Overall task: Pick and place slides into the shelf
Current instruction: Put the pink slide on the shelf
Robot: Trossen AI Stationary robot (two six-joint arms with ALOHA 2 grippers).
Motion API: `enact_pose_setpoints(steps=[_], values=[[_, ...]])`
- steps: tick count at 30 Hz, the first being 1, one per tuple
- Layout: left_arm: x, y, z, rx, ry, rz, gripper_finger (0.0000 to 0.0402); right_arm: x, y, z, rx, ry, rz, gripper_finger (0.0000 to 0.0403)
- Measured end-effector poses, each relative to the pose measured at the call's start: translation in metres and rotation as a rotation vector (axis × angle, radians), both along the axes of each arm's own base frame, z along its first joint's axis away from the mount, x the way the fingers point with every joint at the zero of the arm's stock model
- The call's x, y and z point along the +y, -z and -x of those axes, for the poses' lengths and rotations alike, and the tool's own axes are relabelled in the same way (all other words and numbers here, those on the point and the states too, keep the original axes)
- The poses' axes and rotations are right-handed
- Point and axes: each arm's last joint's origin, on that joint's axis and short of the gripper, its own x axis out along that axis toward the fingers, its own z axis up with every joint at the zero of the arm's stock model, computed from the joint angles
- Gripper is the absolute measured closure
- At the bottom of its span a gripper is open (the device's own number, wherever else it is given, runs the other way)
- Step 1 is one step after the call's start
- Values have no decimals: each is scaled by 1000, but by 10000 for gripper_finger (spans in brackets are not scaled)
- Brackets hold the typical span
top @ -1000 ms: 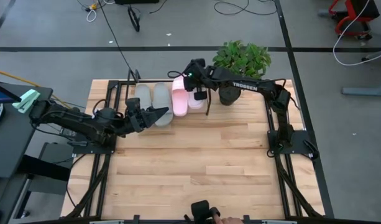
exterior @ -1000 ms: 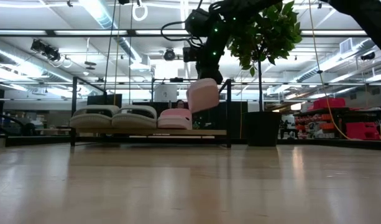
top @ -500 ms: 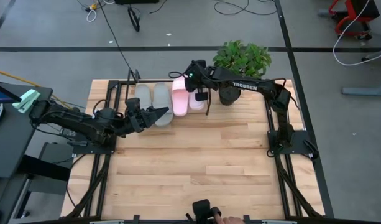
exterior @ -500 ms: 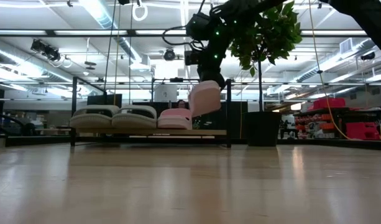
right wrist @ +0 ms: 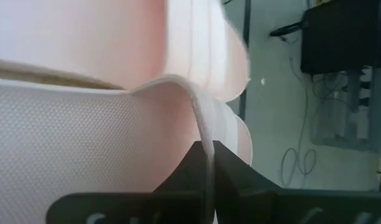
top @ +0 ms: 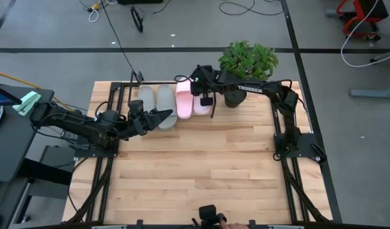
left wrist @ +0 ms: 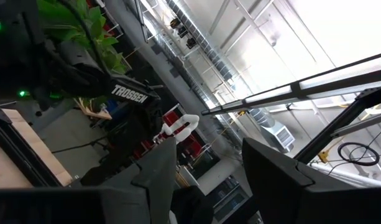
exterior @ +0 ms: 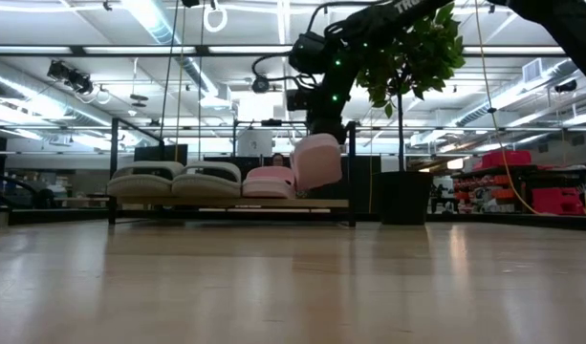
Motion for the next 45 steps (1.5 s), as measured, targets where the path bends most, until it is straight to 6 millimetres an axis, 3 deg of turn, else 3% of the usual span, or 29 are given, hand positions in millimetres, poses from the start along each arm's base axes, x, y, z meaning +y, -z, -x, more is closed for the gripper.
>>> enact_pose_setpoints(steps=[9,22,45], values=[[0,0,0,0,0,0,216,2,18,2,-1,2,-35,394],[0,0,0,1,0,0,216,-1,20,-1,-57,-2,-8,393],[0,1,0,9,-3,-8,211,-1,22,0,-52,-7,-37,268]])
